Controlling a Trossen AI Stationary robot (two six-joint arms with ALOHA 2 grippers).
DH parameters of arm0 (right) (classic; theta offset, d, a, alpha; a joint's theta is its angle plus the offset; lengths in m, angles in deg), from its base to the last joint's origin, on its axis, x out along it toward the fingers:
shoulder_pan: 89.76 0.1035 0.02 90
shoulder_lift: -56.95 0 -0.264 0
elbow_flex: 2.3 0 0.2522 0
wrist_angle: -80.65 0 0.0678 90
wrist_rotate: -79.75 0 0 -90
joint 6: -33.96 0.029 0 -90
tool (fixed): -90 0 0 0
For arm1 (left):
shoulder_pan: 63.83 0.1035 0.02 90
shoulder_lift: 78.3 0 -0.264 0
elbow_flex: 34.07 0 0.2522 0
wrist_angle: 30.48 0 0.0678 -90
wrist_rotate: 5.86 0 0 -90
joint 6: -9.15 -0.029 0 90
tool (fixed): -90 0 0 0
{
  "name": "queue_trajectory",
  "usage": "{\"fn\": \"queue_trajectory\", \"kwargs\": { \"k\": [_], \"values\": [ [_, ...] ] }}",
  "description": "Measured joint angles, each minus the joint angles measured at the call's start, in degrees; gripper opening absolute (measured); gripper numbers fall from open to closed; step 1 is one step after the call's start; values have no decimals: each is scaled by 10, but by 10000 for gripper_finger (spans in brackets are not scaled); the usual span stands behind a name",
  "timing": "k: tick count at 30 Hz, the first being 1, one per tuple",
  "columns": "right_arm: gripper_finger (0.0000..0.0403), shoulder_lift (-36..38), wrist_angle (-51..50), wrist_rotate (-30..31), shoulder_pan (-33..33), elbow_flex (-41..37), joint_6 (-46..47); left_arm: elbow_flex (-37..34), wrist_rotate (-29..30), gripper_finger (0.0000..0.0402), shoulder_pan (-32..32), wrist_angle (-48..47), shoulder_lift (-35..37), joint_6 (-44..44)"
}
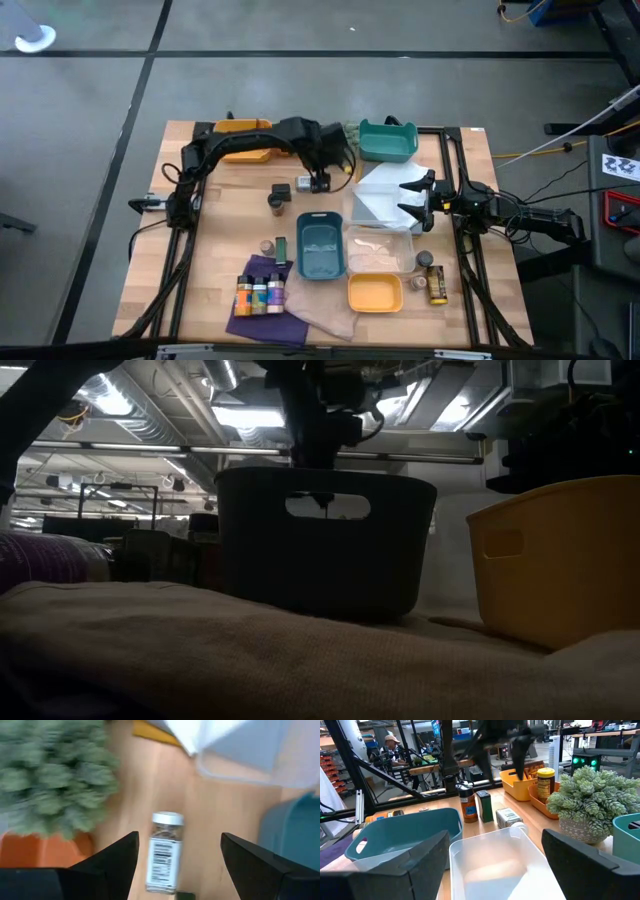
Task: Sort spices by type
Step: Put the white seasoning bottle into the green bin
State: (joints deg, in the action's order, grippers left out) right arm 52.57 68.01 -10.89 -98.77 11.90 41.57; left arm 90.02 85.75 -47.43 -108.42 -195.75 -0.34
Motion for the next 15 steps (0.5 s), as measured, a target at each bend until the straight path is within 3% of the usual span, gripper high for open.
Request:
{"fn": "queue_trajectory", "kwargs": {
  "k": [15],
  "values": [
    [317, 0, 0, 0, 0, 0, 0, -143, 26, 265, 2, 145, -2, -47]
  ]
}}
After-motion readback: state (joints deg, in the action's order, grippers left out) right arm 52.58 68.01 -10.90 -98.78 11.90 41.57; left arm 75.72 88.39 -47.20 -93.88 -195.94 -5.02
